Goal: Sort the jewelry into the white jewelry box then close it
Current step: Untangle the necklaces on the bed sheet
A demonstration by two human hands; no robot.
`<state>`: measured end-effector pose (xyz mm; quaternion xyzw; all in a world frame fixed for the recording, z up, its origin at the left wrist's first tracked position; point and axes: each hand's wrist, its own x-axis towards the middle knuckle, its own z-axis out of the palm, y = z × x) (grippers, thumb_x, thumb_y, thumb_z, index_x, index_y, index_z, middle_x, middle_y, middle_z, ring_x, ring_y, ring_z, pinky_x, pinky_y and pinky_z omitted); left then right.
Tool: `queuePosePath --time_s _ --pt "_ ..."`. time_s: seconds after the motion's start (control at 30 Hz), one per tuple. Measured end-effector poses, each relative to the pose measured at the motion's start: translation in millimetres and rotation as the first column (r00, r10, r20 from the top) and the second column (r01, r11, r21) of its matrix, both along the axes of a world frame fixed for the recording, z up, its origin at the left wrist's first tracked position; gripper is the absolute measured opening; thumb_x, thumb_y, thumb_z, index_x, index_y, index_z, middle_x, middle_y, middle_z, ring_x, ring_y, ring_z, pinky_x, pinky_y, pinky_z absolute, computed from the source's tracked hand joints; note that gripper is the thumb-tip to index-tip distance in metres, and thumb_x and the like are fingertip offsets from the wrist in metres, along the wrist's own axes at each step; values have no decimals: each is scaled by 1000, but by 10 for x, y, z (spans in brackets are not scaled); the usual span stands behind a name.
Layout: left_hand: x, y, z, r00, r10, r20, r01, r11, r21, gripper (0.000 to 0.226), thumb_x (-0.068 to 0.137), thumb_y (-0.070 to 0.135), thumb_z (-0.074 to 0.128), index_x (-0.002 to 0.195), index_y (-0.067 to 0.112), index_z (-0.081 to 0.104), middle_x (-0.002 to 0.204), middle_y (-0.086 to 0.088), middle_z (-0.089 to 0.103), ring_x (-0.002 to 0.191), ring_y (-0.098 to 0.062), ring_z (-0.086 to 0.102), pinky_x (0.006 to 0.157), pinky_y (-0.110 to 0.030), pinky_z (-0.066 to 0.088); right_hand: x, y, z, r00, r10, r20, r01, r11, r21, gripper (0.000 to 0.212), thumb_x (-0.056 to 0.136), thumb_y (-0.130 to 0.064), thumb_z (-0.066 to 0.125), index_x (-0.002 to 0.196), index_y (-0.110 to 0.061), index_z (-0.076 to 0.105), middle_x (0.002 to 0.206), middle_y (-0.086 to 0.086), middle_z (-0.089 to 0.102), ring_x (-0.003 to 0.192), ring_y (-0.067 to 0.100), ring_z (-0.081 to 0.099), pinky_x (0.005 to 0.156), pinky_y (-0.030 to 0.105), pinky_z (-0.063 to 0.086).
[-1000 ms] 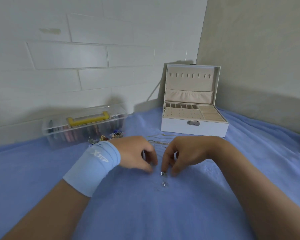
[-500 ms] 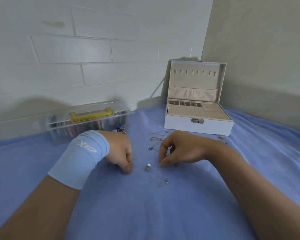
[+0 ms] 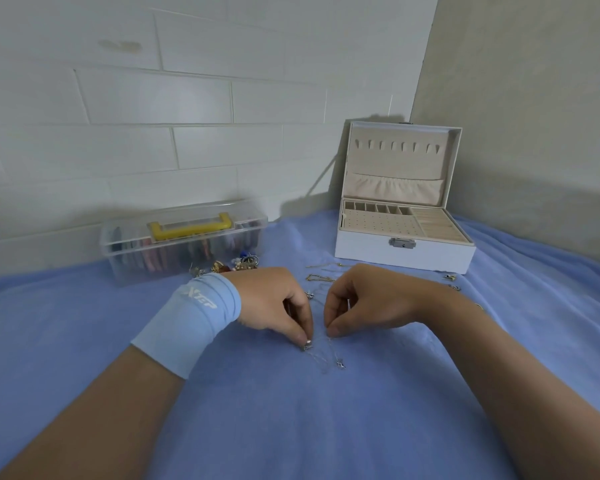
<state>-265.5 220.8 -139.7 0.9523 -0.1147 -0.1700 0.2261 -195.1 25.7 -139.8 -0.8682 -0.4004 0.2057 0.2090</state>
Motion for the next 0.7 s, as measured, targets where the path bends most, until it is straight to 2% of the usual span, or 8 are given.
queuePosePath --time_s 0.1,0.17,0.23,0.33,0.43,0.63,0.7 --pt "14 47 18 1000 30 4 -30 999 -20 6 83 34 77 88 31 77 89 8 76 84 -12 69 86 -32 55 -18 7 0 1000 1 -2 -1 1000 3 2 82 -24 78 84 -24 77 86 -2 74 61 -2 56 62 19 46" --pt "31 110 29 998 60 -31 -62 995 -74 2 87 29 74 87 28 75 82 8 76 72 -7 66 76 -36 54 -20 15 -6 1000 -4 1 4 1000 6 2 82 -25 78 84 -25 76 86 -2 74 61 -2 56 63 21 47" --pt "48 166 23 994 87 -70 -95 987 -130 4 90 26 71 87 26 73 77 10 75 68 -4 63 66 -32 47 -19 22 -10 1000 -2 2 2 1000 9 2 82 -25 78 83 -25 76 83 -4 73 62 -1 56 64 21 48" --pt "73 228 -9 992 96 -86 -111 976 -188 7 92 25 69 86 26 73 88 2 77 74 -9 62 63 -25 46 -31 27 -5 1000 13 -1 -13 1000 9 3 83 -23 78 82 -25 75 72 -13 67 60 -3 56 62 18 46" --pt "84 261 -14 989 119 -92 -138 960 -242 9 96 21 63 89 22 68 96 3 78 77 -9 66 60 -22 45 -45 26 6 1000 10 0 -10 1000 17 4 84 -20 76 81 -22 75 68 -19 65 59 -5 56 57 12 42" --pt "116 228 -81 978 208 -34 -210 948 -240 7 100 19 54 95 16 58 91 6 77 68 -9 67 58 -28 46 -33 48 -23 999 -11 48 11 1000 3 1 83 -20 72 83 -21 72 86 -4 72 58 -4 54 58 14 43" --pt "124 212 -97 973 230 -9 -226 946 -232 7 101 18 51 96 16 55 89 7 76 66 -10 66 57 -28 46 -19 66 -45 998 -30 53 30 1000 1 2 83 -23 70 84 -23 72 82 -2 71 59 -1 54 61 20 45"
